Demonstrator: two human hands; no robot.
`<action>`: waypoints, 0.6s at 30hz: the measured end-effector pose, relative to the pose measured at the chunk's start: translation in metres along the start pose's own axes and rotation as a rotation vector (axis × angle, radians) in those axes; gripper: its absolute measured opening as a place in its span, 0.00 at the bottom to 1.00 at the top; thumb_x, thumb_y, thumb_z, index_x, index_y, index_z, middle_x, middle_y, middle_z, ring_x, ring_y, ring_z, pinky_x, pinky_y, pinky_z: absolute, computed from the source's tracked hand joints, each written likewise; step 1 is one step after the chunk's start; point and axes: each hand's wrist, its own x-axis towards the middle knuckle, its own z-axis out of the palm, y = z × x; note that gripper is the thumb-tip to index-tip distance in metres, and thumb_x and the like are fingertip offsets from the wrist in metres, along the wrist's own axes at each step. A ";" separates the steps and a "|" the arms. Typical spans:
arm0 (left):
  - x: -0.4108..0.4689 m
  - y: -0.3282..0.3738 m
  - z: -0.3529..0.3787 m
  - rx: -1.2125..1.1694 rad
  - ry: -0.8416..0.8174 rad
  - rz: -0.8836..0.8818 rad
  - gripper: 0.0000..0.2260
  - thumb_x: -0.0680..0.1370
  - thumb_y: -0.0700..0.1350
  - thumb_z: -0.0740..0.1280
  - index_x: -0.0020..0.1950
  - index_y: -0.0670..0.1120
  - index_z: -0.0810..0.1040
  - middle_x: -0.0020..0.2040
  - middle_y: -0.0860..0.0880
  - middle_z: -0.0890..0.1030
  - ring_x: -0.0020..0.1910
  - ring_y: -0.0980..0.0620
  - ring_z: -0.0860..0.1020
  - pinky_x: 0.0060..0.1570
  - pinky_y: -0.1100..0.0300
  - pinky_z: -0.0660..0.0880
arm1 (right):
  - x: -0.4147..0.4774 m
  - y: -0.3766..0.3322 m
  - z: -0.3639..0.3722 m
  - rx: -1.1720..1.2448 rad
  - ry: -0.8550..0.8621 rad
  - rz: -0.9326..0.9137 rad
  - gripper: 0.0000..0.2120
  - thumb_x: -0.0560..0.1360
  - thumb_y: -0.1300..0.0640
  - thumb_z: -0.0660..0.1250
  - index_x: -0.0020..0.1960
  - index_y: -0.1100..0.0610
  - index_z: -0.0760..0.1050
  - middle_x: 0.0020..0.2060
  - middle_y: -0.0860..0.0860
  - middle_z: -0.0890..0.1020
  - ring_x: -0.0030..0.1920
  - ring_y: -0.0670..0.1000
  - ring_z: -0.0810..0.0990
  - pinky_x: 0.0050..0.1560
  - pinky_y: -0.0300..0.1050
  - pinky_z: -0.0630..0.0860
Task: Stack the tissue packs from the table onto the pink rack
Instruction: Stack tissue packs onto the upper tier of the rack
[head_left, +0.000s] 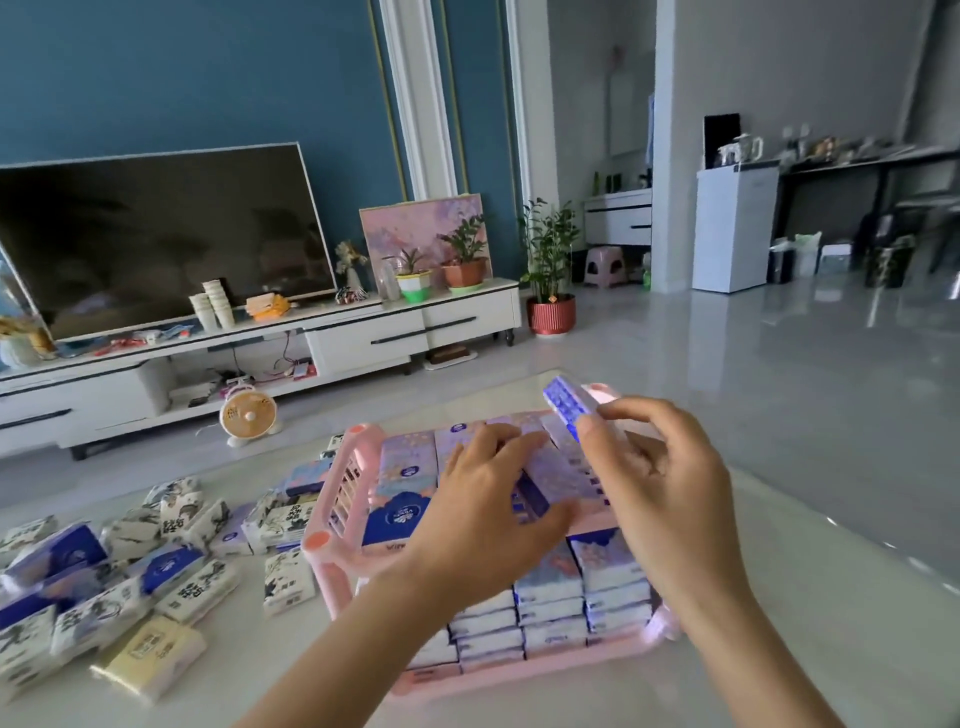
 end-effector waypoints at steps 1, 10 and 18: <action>0.000 0.000 -0.002 0.034 -0.011 0.005 0.33 0.67 0.65 0.58 0.70 0.54 0.66 0.63 0.56 0.66 0.62 0.56 0.66 0.64 0.64 0.61 | -0.001 0.001 0.002 -0.061 0.006 -0.064 0.14 0.66 0.43 0.64 0.45 0.51 0.77 0.45 0.46 0.80 0.46 0.44 0.78 0.47 0.34 0.73; -0.006 -0.006 -0.005 0.265 -0.246 -0.053 0.23 0.81 0.56 0.49 0.75 0.58 0.50 0.77 0.56 0.43 0.74 0.58 0.43 0.73 0.52 0.39 | -0.006 0.009 0.010 -0.718 0.039 -0.346 0.08 0.61 0.59 0.77 0.34 0.61 0.80 0.35 0.54 0.83 0.35 0.55 0.82 0.33 0.44 0.78; -0.007 -0.006 0.001 0.395 -0.317 -0.067 0.26 0.80 0.60 0.43 0.76 0.53 0.47 0.77 0.55 0.45 0.75 0.57 0.42 0.73 0.50 0.39 | -0.010 0.009 0.003 -0.895 -0.122 -0.373 0.11 0.57 0.61 0.79 0.29 0.59 0.77 0.28 0.53 0.80 0.32 0.55 0.80 0.32 0.39 0.75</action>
